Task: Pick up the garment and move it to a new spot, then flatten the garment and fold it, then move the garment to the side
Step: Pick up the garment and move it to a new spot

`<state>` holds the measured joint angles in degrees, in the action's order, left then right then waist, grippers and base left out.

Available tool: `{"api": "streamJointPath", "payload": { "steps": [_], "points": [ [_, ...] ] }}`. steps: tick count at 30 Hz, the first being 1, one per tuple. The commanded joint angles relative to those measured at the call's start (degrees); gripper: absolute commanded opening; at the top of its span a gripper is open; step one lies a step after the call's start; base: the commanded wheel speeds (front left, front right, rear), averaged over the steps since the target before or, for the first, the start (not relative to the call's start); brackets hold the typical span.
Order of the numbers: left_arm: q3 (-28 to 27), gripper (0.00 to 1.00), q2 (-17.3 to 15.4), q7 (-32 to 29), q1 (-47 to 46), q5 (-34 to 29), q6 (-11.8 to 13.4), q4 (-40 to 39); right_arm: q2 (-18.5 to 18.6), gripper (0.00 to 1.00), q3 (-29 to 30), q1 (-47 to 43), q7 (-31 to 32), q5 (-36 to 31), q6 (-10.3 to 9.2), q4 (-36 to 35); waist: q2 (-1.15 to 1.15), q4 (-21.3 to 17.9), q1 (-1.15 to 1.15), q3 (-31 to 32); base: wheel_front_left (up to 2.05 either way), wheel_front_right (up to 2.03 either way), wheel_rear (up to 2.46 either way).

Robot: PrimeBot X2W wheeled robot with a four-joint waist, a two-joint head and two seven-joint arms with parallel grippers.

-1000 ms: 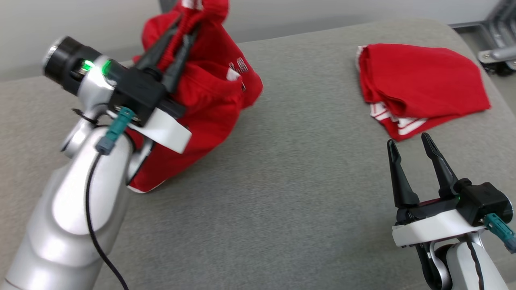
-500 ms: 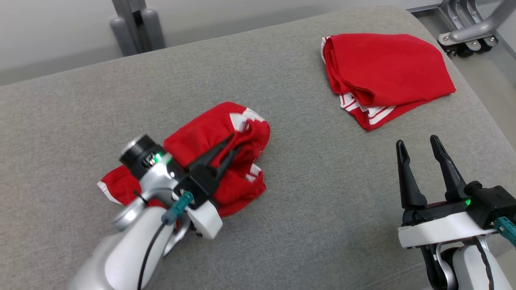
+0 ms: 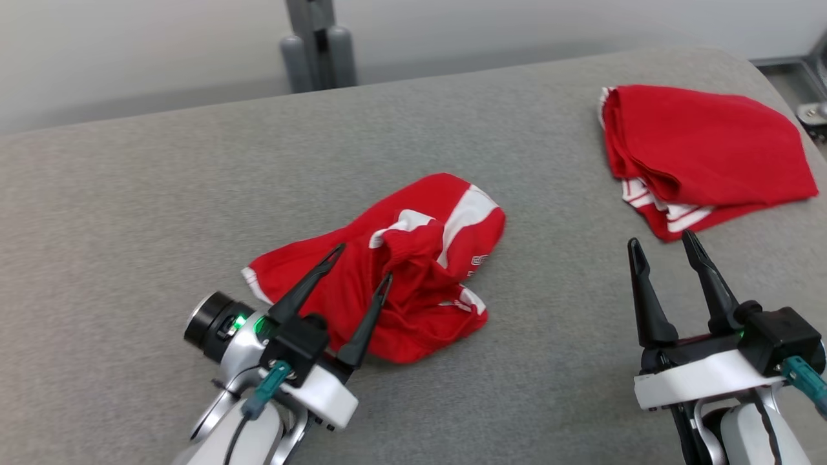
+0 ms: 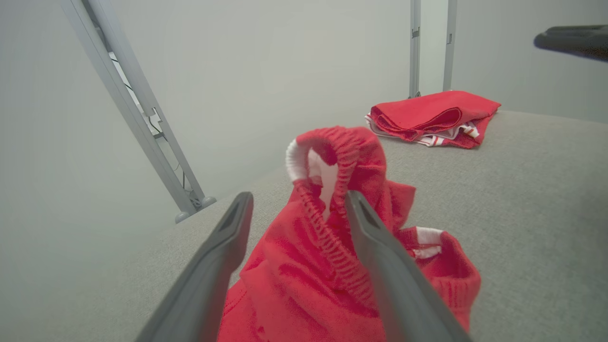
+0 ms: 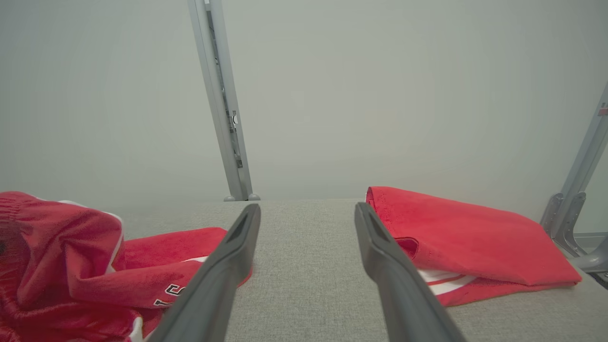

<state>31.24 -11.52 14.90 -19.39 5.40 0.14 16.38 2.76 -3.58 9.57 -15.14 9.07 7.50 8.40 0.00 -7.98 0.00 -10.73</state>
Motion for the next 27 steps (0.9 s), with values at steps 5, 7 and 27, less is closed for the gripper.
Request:
{"api": "streamJointPath", "payload": {
  "steps": [5,7,27],
  "points": [
    [-3.78,1.0,-0.06,0.33,6.98,3.58,2.98,-6.37,0.3,1.0,0.33,-2.24,-0.04,-0.45,-0.02,0.74,0.0,6.52,0.0,4.53,0.0,0.0,0.0],
    [-5.14,1.0,0.21,0.34,9.41,4.64,4.26,-8.43,0.29,1.0,0.38,-3.01,-0.04,-0.42,-0.02,0.96,0.0,8.01,0.0,5.9,0.0,0.0,0.0],
    [-16.4,1.0,6.65,0.29,30.6,13.65,10.94,-14.55,0.28,1.0,2.01,-11.66,-0.03,1.4,-0.02,2.32,0.0,12.11,0.0,13.79,0.0,0.0,0.0]
  ]
}}
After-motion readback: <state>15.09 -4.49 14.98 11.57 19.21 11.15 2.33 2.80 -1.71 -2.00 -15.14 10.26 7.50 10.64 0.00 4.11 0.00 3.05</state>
